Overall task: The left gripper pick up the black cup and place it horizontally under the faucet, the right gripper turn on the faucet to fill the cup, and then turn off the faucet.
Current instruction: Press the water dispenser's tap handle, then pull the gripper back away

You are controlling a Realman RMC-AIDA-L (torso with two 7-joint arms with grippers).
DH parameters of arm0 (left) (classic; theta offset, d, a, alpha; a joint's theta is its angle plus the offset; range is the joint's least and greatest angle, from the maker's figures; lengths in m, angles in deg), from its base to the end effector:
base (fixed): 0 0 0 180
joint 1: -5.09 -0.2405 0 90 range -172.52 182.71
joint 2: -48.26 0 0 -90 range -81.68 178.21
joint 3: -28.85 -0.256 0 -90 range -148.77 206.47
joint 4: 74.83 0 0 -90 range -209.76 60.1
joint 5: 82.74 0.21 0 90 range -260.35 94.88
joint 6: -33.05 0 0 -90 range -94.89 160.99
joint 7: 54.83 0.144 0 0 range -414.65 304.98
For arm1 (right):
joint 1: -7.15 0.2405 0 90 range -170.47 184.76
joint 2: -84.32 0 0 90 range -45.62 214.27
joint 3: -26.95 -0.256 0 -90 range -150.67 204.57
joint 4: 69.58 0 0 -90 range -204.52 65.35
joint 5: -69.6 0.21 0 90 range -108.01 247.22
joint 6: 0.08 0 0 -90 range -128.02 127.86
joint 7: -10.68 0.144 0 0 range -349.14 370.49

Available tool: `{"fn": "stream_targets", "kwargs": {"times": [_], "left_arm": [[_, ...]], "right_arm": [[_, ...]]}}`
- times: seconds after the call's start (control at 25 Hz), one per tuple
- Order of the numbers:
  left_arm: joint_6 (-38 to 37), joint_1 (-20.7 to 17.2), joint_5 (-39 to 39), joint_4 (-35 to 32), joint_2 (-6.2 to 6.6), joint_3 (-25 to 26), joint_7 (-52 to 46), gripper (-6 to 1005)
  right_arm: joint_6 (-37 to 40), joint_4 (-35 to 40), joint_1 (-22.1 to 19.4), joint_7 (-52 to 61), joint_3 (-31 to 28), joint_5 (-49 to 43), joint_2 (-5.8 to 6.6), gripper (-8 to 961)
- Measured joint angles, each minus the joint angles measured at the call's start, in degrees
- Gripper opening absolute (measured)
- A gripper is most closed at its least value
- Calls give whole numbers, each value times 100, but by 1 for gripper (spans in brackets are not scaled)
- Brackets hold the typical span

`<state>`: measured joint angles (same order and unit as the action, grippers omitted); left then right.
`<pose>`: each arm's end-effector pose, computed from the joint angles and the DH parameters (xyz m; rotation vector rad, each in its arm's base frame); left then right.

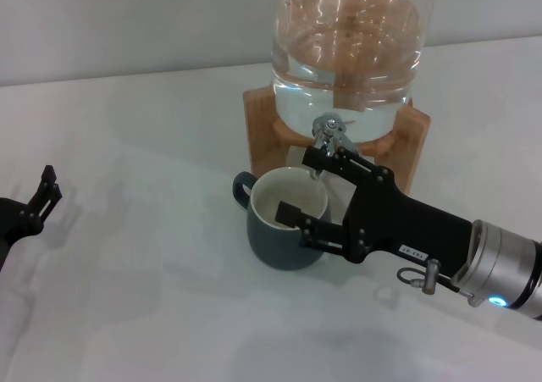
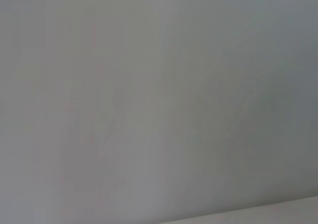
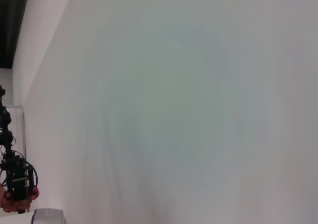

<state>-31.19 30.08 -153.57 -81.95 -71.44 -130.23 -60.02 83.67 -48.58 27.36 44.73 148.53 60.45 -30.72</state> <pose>-0.3383 0.3139 -0.0414 -1.7382 -0.5428 -0.5595 0.2433 0.2700 -0.0541 -2.3232 0.3176 1.2454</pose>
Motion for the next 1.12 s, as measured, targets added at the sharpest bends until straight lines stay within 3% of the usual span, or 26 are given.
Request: {"fn": "stream_targets", "kwargs": {"times": [1.12], "left_arm": [[59, 18, -1, 9, 0, 0, 0, 885]], "right_arm": [[-6, -27, 30, 5, -249, -52, 50, 868]]}}
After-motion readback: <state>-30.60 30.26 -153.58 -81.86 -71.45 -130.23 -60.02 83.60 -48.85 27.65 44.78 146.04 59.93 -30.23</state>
